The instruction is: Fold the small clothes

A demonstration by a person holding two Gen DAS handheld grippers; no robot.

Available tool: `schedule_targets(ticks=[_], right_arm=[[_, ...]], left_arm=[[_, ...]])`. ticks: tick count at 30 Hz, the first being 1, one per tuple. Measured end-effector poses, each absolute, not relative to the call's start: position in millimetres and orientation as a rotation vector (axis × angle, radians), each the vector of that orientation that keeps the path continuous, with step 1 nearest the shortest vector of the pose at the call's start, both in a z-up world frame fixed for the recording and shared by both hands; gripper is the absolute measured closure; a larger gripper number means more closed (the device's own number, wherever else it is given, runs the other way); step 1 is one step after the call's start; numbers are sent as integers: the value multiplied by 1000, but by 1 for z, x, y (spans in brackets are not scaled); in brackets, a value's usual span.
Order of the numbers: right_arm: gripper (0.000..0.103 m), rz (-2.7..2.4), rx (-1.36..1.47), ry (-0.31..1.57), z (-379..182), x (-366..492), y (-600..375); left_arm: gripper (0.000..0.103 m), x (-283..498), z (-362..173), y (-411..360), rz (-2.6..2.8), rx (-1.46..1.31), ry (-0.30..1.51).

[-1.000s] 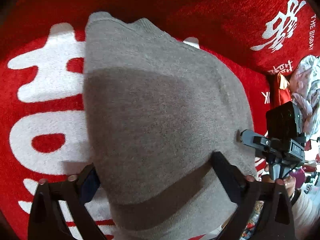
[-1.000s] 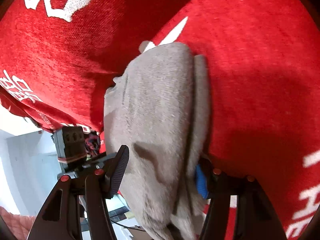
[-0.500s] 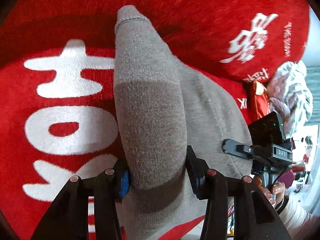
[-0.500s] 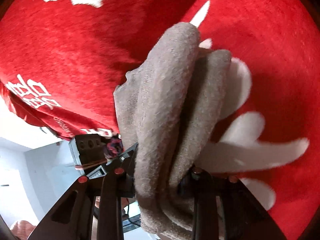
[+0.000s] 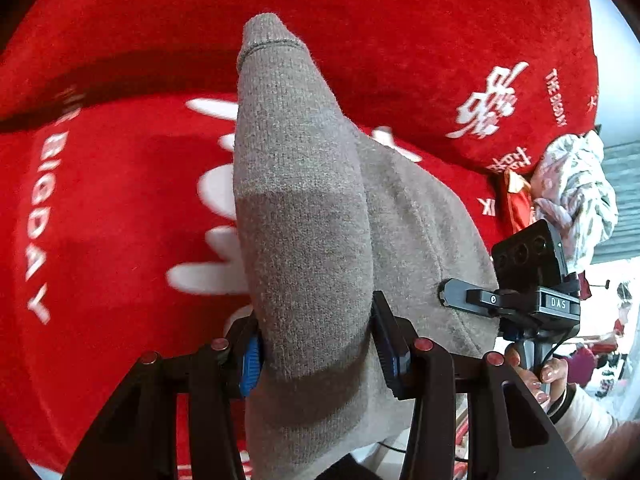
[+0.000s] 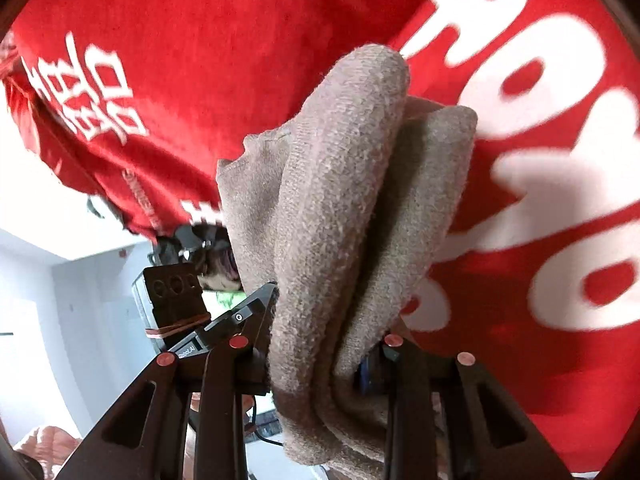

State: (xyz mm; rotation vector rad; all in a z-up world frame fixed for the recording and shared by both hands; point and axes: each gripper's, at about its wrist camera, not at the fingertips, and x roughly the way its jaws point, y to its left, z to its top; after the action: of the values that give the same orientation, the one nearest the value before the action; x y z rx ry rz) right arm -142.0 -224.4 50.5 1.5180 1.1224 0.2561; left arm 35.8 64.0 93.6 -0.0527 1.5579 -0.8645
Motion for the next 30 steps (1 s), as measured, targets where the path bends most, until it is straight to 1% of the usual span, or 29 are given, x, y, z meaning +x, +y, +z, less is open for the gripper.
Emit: schedule_targets(ticks=[4, 6, 8, 9, 10, 11, 12, 13, 15, 17, 21, 24, 25, 27, 30], right_arm=[[71, 271, 1503, 1157, 34, -131, -189], [71, 238, 1488, 1201, 22, -123, -174], [68, 165, 1402, 1291, 10, -118, -166], [63, 88, 1332, 1341, 6, -118, -167], [59, 54, 1319, 1345, 5, -120, -169], [59, 16, 1326, 1333, 6, -123, -175], [60, -17, 1321, 1323, 9, -123, -178], [64, -65, 1276, 1321, 15, -127, -184], [68, -169, 1092, 1373, 28, -126, -192], [68, -232, 958, 1404, 39, -121, -199], [71, -229, 861, 1400, 65, -117, -200], [77, -161, 856, 1370, 91, -109, -179], [79, -137, 855, 1370, 89, -127, -186], [82, -93, 836, 1380, 94, -127, -164], [83, -38, 840, 1416, 90, -140, -138]], left_arm=[[54, 37, 72, 96, -805, -52, 1565], [54, 39, 55, 107, -730, 4, 1565], [54, 41, 48, 116, -657, 54, 1541], [54, 43, 48, 121, -637, 54, 1530], [54, 44, 50, 127, -617, 49, 1517], [54, 46, 52, 132, -596, 46, 1500], [54, 46, 54, 135, -583, 50, 1489], [54, 46, 57, 139, -559, 69, 1473], [54, 46, 62, 146, -530, 104, 1448], [54, 44, 68, 146, -524, 120, 1434], [54, 27, 88, 136, -572, 170, 1377], [54, 11, 94, 122, -625, 166, 1377], [54, 3, 93, 117, -649, 167, 1388], [54, -9, 88, 108, -682, 169, 1419], [54, -25, 68, 102, -702, 185, 1468]])
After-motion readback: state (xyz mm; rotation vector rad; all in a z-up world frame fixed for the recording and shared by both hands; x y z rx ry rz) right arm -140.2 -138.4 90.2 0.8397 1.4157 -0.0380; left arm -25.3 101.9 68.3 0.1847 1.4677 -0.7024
